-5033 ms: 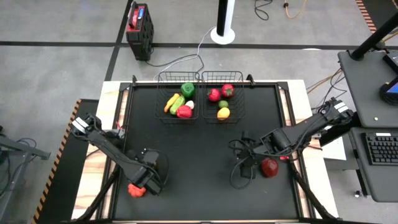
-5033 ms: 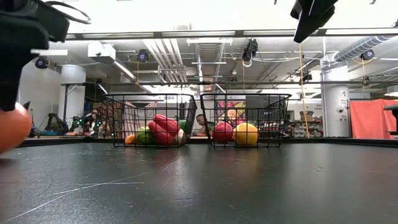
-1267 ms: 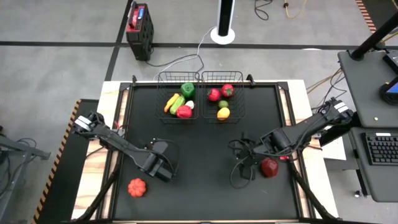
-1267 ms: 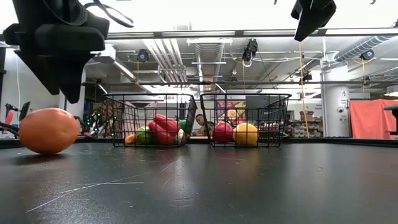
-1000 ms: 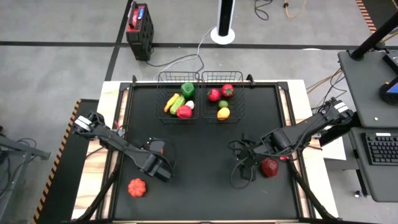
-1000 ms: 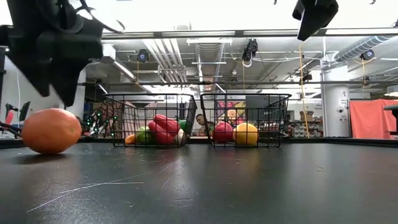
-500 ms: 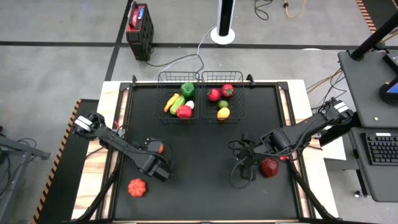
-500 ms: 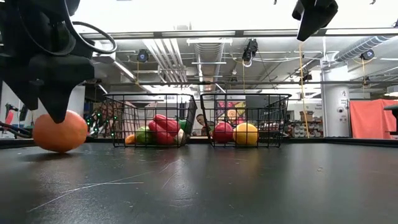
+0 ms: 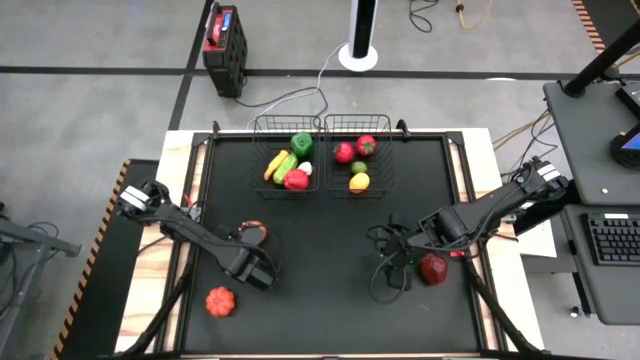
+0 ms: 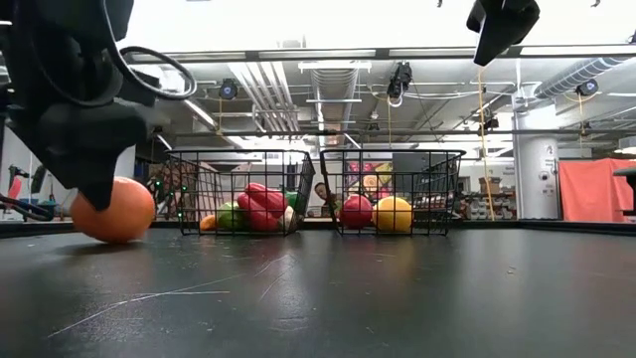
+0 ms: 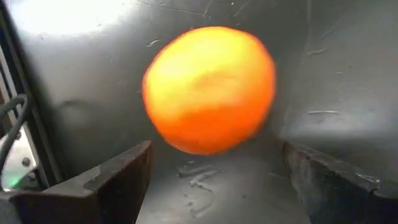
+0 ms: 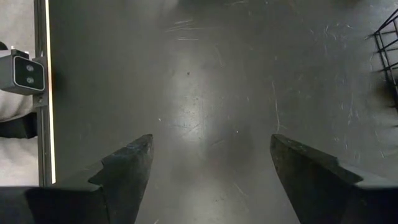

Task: Sort produce into baskets
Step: Put the orange into the right wire basket

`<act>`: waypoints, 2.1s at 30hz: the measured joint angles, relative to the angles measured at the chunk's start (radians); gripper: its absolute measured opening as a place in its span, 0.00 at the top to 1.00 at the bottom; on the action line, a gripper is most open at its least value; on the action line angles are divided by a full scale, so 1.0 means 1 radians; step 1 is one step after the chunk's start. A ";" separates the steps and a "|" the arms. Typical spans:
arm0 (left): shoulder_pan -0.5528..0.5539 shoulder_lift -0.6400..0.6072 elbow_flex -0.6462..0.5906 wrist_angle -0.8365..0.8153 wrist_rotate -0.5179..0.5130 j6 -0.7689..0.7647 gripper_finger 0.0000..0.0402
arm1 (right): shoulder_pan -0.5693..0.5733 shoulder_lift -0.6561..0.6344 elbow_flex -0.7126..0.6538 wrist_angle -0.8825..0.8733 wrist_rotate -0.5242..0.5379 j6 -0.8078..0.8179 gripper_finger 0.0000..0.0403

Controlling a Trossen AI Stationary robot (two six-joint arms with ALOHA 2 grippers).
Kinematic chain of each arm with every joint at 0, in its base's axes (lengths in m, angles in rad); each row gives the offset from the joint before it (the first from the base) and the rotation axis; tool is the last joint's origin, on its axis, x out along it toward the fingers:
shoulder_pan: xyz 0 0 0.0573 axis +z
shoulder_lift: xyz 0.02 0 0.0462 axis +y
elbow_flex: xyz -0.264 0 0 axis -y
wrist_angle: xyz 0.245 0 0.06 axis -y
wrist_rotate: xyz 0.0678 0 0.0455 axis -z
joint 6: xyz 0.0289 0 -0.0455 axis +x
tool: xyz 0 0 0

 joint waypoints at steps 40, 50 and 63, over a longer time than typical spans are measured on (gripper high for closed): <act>0.014 0.000 -0.098 0.161 -0.139 0.097 0.25 | -0.001 0.000 0.000 0.008 0.003 0.019 0.24; 0.015 0.000 -0.098 0.164 -0.138 0.097 0.49 | -0.001 0.000 0.000 0.011 0.003 0.019 0.23; 0.015 0.000 -0.091 0.148 -0.131 0.124 0.78 | -0.004 0.000 -0.004 0.075 0.024 0.003 0.24</act>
